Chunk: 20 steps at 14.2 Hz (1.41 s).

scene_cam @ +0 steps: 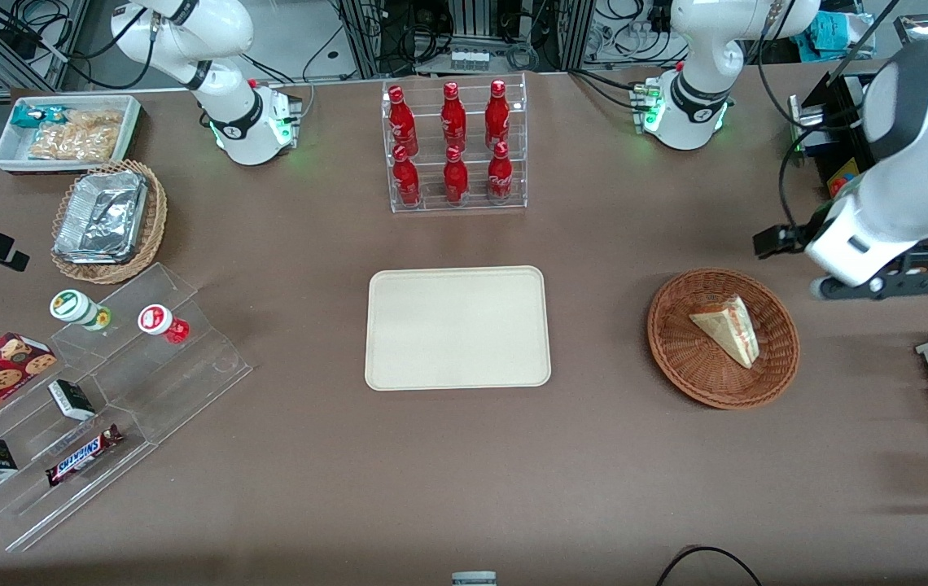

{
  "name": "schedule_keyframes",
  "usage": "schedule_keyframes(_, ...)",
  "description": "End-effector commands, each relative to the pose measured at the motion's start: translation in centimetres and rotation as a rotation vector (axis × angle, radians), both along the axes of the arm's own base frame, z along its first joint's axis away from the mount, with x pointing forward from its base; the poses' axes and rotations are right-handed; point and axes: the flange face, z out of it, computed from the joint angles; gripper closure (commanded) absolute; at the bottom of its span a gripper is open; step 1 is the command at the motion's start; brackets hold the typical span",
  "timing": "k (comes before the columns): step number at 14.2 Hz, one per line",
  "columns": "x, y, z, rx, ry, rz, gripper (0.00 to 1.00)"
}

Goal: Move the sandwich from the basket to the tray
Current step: 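Move the left gripper down over the wrapped sandwich in the wicker basket, then close the left gripper on the sandwich and lift it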

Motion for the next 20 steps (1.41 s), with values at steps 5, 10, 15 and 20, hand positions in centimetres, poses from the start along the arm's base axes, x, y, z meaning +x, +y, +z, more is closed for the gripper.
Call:
schedule_keyframes(5,-3.9,3.3,-12.8,-0.018,-0.132,0.079,0.0)
schedule_keyframes(10,-3.8,3.6,-16.2,0.013,-0.221,0.446,0.0)
schedule_keyframes(15,-2.9,2.8,-20.1,0.036,-0.237,0.725,0.0)
schedule_keyframes(20,-3.2,2.8,-23.2,0.058,-0.183,0.738,0.16)
